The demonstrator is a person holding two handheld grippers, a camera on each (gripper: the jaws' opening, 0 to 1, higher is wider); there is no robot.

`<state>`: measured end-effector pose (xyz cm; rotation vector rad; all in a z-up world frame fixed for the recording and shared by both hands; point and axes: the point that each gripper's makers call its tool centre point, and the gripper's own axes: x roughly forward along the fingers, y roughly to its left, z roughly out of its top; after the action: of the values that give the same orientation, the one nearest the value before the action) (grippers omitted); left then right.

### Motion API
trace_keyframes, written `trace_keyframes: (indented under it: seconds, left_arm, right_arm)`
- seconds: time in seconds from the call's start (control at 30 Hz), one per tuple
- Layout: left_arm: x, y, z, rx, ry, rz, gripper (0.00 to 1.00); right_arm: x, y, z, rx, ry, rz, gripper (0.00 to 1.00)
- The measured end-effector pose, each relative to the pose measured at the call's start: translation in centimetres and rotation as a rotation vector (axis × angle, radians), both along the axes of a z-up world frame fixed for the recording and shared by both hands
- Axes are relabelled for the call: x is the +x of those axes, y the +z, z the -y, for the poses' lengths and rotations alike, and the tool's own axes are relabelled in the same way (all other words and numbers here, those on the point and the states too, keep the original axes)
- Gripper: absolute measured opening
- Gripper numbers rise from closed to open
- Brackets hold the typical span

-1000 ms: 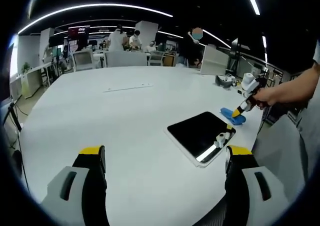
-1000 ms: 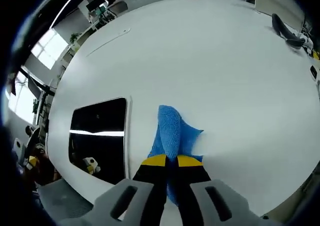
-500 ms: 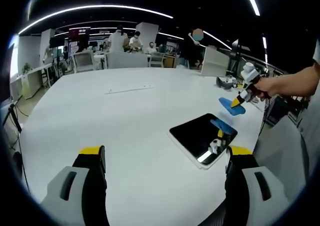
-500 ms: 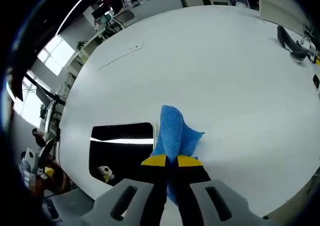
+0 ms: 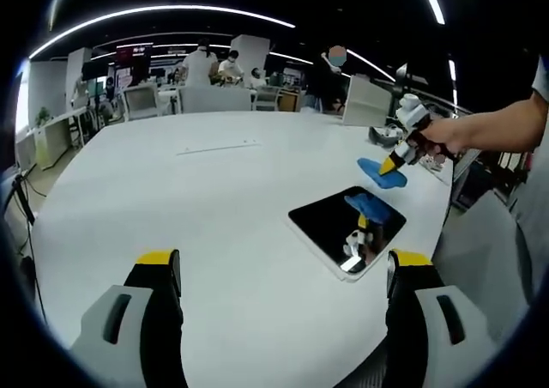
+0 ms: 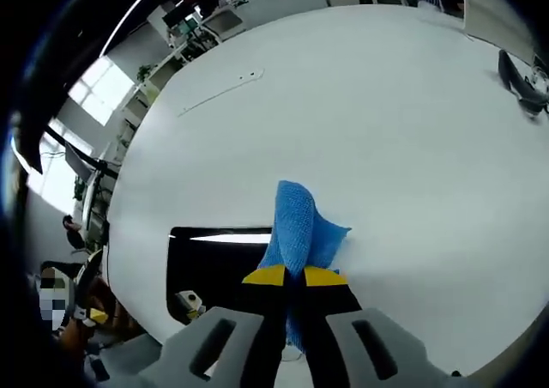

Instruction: Wipe the mirror surface with the cleaning cloth until all visible marks leave the cleaned area.

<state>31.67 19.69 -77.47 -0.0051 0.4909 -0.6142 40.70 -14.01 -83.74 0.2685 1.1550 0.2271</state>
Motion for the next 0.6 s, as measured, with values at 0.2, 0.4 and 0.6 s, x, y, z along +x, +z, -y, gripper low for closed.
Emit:
trace_keyframes:
  seconds: [0.2,0.4,0.6]
  left_arm:
    - [0.2,0.3,0.0,0.001,-0.002,0.007,0.99]
    - [0.1,0.4,-0.2,0.001,0.008,0.007,0.99]
    - [0.1,0.1,-0.1,0.003,0.014,0.009,0.99]
  right_arm:
    - [0.5,-2.1,-1.5,-0.006,0.014,-0.038,0.0]
    - [0.7,-3.6,-2.1,-0.024,0.021,-0.072,0.0]
    - [0.7,-3.3,-2.7,-0.019,0.027,-0.072,0.0]
